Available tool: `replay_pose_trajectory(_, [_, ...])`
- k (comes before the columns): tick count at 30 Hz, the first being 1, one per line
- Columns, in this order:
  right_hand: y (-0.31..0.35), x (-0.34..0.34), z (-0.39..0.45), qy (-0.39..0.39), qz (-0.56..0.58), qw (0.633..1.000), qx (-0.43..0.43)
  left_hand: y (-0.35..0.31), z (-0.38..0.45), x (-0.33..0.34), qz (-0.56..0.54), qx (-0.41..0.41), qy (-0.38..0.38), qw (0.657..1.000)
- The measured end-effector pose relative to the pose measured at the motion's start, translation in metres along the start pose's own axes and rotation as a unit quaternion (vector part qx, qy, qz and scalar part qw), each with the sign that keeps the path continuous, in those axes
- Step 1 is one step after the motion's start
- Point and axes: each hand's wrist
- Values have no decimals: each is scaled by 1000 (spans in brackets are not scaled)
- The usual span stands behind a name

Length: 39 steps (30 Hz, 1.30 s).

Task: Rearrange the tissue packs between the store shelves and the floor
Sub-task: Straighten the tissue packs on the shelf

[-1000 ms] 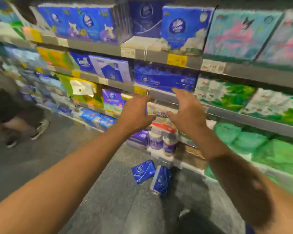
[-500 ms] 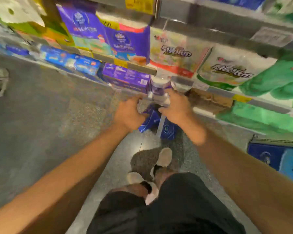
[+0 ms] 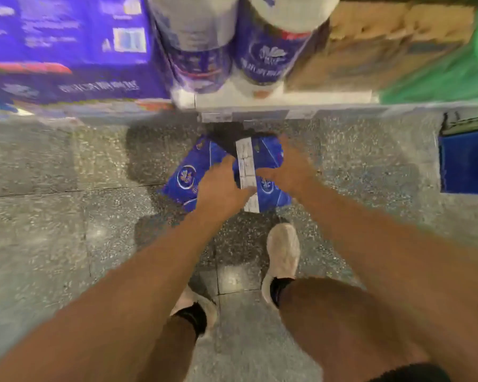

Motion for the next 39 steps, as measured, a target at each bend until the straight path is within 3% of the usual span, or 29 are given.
replay_pose_trajectory(4, [-40,48,78,-27,-104,990,-95,34,69,107,-14,-67,44,997])
replay_pose_trajectory(7, [-59,65,122,-58,-113,981,-149,46,96,164,-83,-160,92,979])
replay_pose_trajectory(10, [-71,74,133,-65,-100,985,-125,49,100,185,-178,-177,90,964])
replay_pose_trajectory(13, [-69,60,111,-80,-48,993,-79,40,81,167,-135,-149,59,978])
replay_pose_trajectory(16, [-50,29,54,-129,-56,987,-82,21,43,108,-42,-107,29,993])
replay_pose_trajectory(20, [18,-34,-72,-220,-172,941,-189,-20,-44,-20,55,-6,-3,998])
replay_pose_trajectory(22, [67,-70,-135,-194,-201,924,-263,-43,-94,-90,90,48,-20,995])
replay_pose_trajectory(25, [149,-129,-229,-76,-184,933,-299,-73,-171,-205,149,109,-30,982])
replay_pose_trajectory(27, [202,-167,-288,-70,-181,923,-333,-87,-227,-283,146,131,-41,980])
replay_pose_trajectory(32, [326,-242,-408,-182,-196,861,-432,-126,-358,-453,229,174,-156,945])
replay_pose_trajectory(36, [410,-303,-486,-297,-187,775,-526,-168,-450,-565,207,226,-239,922])
replay_pose_trajectory(39, [458,-348,-538,-406,-146,686,-586,-198,-509,-626,309,267,-350,843])
Point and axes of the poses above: each hand's wrist, its own z-axis towards the middle knuckle, its own x-axis out of the palm, y = z × x, and after that the axes turned 6 degrees about z, right-handed
